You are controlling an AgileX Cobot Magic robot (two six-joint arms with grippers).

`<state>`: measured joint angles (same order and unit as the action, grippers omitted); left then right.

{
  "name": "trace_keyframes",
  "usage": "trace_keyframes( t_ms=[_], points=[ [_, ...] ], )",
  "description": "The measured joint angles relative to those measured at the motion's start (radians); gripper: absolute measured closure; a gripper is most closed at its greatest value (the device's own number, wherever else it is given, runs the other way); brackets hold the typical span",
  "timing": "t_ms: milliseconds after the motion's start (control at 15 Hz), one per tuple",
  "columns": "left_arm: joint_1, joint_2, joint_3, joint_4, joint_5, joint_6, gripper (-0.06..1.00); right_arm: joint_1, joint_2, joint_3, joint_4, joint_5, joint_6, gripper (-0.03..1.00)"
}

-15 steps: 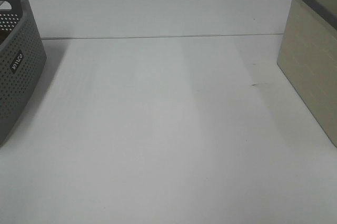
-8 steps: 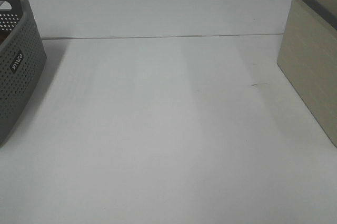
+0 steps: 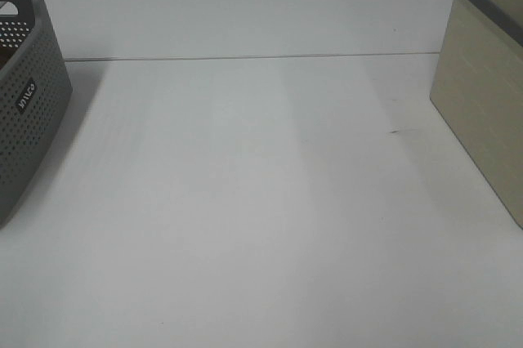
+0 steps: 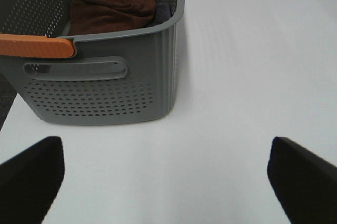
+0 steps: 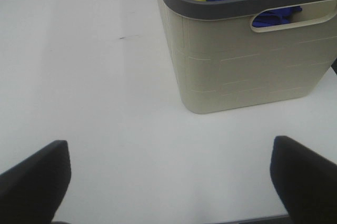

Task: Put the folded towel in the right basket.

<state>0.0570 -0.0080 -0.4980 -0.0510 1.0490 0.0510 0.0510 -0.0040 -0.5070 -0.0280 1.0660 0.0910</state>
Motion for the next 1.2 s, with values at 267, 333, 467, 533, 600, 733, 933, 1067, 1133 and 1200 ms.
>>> trace_keyframes(
  t_ms=[267, 333, 467, 533, 600, 733, 933, 1067, 1133, 1200],
  points=[
    [0.0, 0.0, 0.0, 0.0, 0.0, 0.0, -0.03, 0.0, 0.0, 0.0, 0.0, 0.0, 0.0, -0.01],
    [0.0, 0.0, 0.0, 0.0, 0.0, 0.0, -0.03, 0.0, 0.0, 0.0, 0.0, 0.0, 0.0, -0.01],
    [0.0, 0.0, 0.0, 0.0, 0.0, 0.0, -0.03, 0.0, 0.0, 0.0, 0.0, 0.0, 0.0, -0.01],
    [0.0, 0.0, 0.0, 0.0, 0.0, 0.0, -0.03, 0.0, 0.0, 0.0, 0.0, 0.0, 0.0, -0.01],
    [0.0, 0.0, 0.0, 0.0, 0.0, 0.0, -0.03, 0.0, 0.0, 0.0, 0.0, 0.0, 0.0, -0.01],
    [0.0, 0.0, 0.0, 0.0, 0.0, 0.0, -0.03, 0.0, 0.0, 0.0, 0.0, 0.0, 0.0, -0.01],
    [0.0, 0.0, 0.0, 0.0, 0.0, 0.0, -0.03, 0.0, 0.0, 0.0, 0.0, 0.0, 0.0, -0.01],
    [0.0, 0.0, 0.0, 0.0, 0.0, 0.0, -0.03, 0.0, 0.0, 0.0, 0.0, 0.0, 0.0, -0.01],
    [0.0, 0.0, 0.0, 0.0, 0.0, 0.0, -0.03, 0.0, 0.0, 0.0, 0.0, 0.0, 0.0, -0.01],
    [0.0, 0.0, 0.0, 0.0, 0.0, 0.0, -0.03, 0.0, 0.0, 0.0, 0.0, 0.0, 0.0, -0.01]
  ],
)
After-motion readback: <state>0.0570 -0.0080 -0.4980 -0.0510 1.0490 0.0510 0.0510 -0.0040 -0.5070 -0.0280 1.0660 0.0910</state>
